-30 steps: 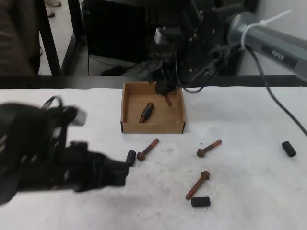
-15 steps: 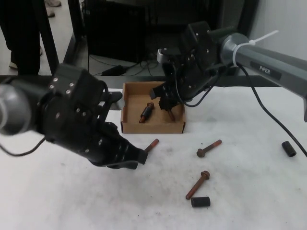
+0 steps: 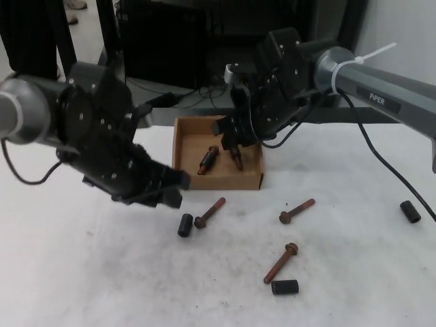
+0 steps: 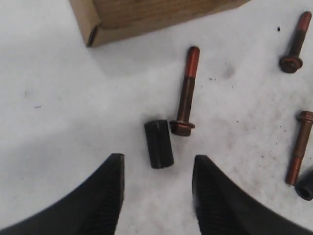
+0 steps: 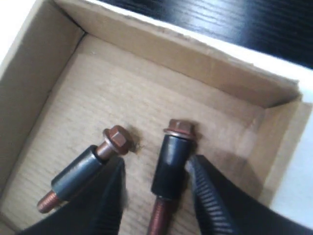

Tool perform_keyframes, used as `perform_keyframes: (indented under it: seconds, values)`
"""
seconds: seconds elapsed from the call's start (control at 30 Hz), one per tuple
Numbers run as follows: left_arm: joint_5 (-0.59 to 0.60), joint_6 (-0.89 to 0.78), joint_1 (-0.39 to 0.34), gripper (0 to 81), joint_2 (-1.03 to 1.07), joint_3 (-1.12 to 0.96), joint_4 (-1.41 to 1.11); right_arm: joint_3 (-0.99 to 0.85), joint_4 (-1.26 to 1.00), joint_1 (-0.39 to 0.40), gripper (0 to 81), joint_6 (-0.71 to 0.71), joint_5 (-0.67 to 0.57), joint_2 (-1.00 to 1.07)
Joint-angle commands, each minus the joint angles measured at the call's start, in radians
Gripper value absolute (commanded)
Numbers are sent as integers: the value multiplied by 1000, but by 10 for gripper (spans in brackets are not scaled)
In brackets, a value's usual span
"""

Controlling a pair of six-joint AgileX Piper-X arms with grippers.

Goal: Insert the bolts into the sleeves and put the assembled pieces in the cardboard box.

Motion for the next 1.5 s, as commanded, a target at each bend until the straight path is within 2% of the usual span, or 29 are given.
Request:
perform_keyframes:
  seconds: [0.0, 0.33, 0.73, 0.83, 1.0, 1.47]
  values:
    - [1, -2, -1, 426, 24, -66, 28, -11, 45, -5, 417, 14, -25, -8]
    - [7, -4, -1, 426, 139, -154, 117, -11, 167, -34, 417, -2, -174, -35]
    - [15, -20, -46, 426, 154, -155, 97, -2, 158, -42, 417, -60, -214, -139]
    - [8, -26, -48, 426, 154, -155, 93, 28, 158, -39, 394, -76, -225, -171]
    - [7, -26, -50, 426, 154, -155, 93, 125, 160, -39, 354, -125, -298, -241]
    - [1, -54, -62, 426, 186, -158, 107, 518, 76, -39, 354, -200, -306, -524]
